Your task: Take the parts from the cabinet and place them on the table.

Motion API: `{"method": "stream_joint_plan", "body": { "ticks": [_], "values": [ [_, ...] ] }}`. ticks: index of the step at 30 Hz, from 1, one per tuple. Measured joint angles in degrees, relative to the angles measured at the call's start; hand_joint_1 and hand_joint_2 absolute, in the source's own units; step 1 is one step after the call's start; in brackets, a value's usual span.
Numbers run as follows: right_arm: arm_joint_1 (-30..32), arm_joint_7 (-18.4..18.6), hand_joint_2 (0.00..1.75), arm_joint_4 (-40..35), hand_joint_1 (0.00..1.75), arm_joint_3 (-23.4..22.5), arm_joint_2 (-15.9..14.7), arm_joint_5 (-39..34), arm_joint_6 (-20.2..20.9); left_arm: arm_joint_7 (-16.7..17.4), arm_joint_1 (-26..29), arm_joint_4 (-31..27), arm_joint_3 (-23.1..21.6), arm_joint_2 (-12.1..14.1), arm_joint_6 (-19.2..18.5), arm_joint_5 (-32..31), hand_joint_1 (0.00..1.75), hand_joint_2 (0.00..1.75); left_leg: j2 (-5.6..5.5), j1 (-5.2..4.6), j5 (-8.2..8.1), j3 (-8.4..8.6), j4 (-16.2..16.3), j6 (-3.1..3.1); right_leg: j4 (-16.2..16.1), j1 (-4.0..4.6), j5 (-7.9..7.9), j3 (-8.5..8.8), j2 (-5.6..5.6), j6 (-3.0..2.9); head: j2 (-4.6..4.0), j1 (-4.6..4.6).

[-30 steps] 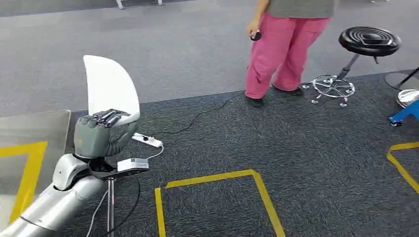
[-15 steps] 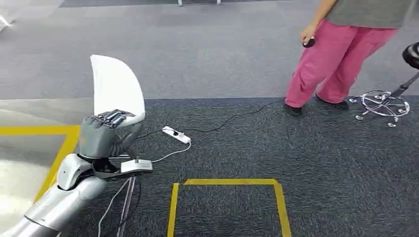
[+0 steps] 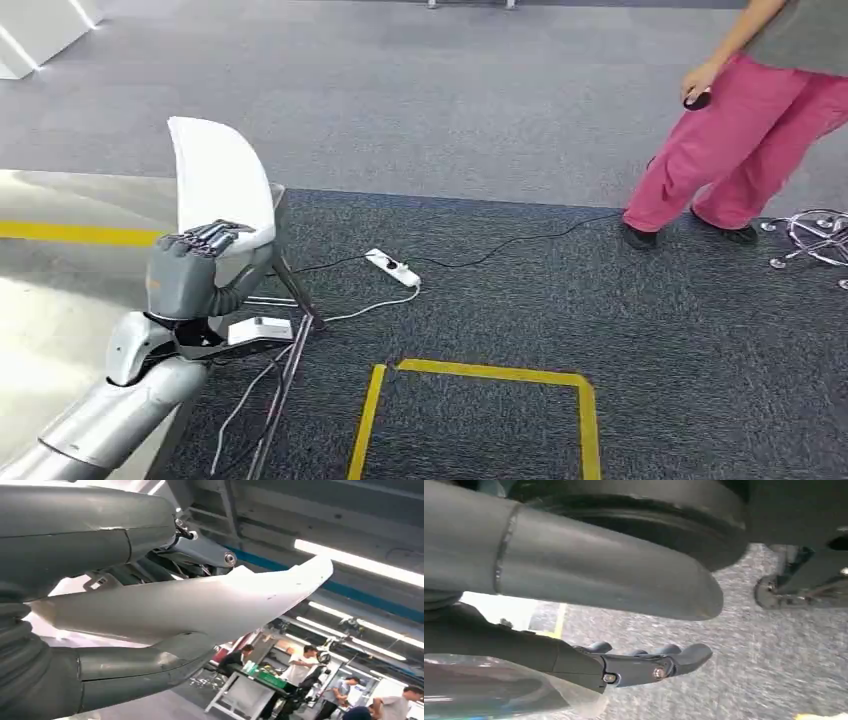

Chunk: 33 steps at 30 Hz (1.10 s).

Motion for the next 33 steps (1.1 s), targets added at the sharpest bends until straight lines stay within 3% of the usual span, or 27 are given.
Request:
{"method": "stream_joint_plan", "body": {
  "ticks": [5, 9, 26, 27, 29, 30, 31, 33],
  "values": [
    [0.03, 0.0, 0.0, 0.0, 0.0, -0.05, 0.0, -0.09, -0.02, 0.0, 0.0, 0.0, -0.22, 0.11, -0.02, 0.04, 1.75, 1.75, 0.03, -0.05, -0.11, -0.01, 0.01, 0.55, -0.5, -0.04, 0.29, 0.18, 0.09, 0.52, 0.0, 0.02],
    [0.03, 0.04, 0.0, 0.0, 0.0, -0.05, 0.0, -0.11, 0.0, 0.0, -0.01, 0.0, -0.5, 0.26, -0.02, 0.18, 1.75, 1.75, 0.03, -0.16, -0.11, -0.01, 0.07, 0.66, -0.54, -0.19, 0.38, 0.17, 0.1, 0.88, 0.0, -0.02],
    [0.02, 0.61, 0.0, 0.0, 0.0, -0.15, 0.0, 0.33, 0.11, 0.0, -0.03, 0.0, -1.62, 0.83, -0.11, 1.88, 1.75, 1.75, 0.04, -0.07, -0.09, 0.02, 0.08, 0.67, -0.5, -0.08, 0.34, 0.17, 0.11, 0.9, 0.0, -0.02],
    [0.02, 0.61, 0.0, 0.0, 0.0, -0.29, 0.02, 0.33, 0.09, 0.0, -0.03, 0.0, -1.73, 0.85, -0.13, 1.97, 1.75, 1.75, 0.04, -0.19, -0.28, -0.1, 0.31, 0.86, -0.82, -0.31, 0.5, 0.28, 0.1, 1.08, 0.0, -0.02],
    [-0.17, 0.59, 0.0, -0.02, 0.0, -0.42, 0.13, 0.35, 0.0, 0.05, -0.13, -0.08, -1.73, 1.22, -0.13, 1.97, 1.75, 1.75, -0.1, -0.34, -0.46, 0.44, -1.1, 2.32, -1.93, -0.23, 0.56, 1.06, -0.25, 2.04, 0.0, -0.16],
    [-0.15, 0.59, 0.0, -0.07, 0.0, -0.46, 0.13, 0.37, -0.04, 0.05, 0.0, -0.28, -1.79, 1.2, -0.13, 1.99, 1.75, 1.75, -0.11, 0.42, 0.55, 1.86, -2.85, 2.49, -1.53, -0.29, 0.61, 0.72, 0.72, 2.11, 0.0, 0.04],
    [-0.11, 0.5, 0.0, -0.07, 0.0, -0.48, 0.15, 0.39, -0.07, 0.05, -0.34, -0.35, -1.84, 1.18, -0.11, 2.03, 1.75, 1.75, -0.12, 0.39, 0.42, 2.52, -3.5, 3.11, 0.48, -0.25, -0.64, -0.25, 2.01, 2.0, 0.0, 0.28],
    [-0.1, 0.52, 0.0, -0.07, 0.0, -0.53, 0.15, 0.37, -0.07, 0.09, -0.71, -0.35, -1.86, 1.16, -0.13, 2.14, 1.75, 1.75, -0.22, 0.42, 0.4, 2.67, -3.39, 2.96, 9.83, -0.29, -4.53, -5.41, 2.82, 1.98, 0.0, 0.61]
  ]
}}
